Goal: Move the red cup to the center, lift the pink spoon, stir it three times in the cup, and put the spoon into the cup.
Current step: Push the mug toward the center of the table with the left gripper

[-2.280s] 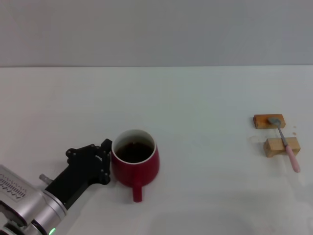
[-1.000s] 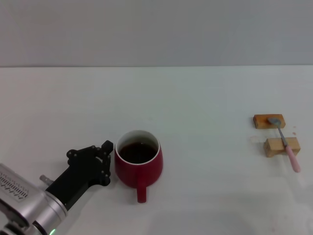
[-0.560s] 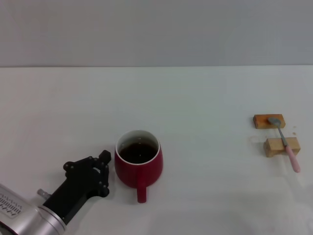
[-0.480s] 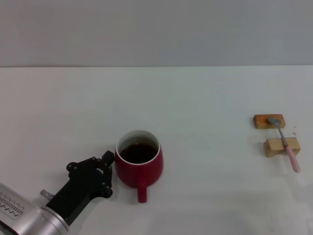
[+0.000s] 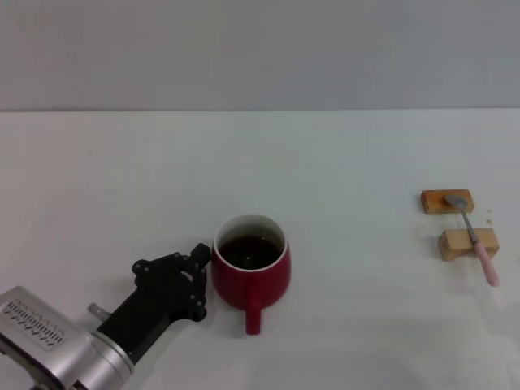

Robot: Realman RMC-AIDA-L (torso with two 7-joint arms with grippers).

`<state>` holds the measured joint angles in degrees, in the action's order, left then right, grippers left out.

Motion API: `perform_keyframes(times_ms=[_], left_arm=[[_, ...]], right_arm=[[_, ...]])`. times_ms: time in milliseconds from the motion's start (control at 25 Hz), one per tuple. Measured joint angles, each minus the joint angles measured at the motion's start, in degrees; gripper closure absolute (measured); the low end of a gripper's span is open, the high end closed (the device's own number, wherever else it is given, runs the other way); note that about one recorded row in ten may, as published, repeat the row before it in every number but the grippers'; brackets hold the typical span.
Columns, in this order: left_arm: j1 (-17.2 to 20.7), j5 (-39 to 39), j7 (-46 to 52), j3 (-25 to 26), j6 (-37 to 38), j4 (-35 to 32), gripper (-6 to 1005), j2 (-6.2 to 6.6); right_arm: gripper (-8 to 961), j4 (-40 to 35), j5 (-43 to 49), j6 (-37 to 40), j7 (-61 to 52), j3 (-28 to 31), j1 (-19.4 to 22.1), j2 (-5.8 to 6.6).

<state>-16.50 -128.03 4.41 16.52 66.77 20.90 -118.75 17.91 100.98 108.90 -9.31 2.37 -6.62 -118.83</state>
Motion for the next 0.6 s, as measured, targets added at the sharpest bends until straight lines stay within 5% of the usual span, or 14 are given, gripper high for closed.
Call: perform_keyframes(times_ms=[600], left_arm=[[-1.02, -0.10, -0.22, -0.83, -1.86, 1.46, 1000, -0.06]], right_arm=[[218, 0.02, 0.00, 0.16, -0.01, 0.00, 0.03, 0.00]])
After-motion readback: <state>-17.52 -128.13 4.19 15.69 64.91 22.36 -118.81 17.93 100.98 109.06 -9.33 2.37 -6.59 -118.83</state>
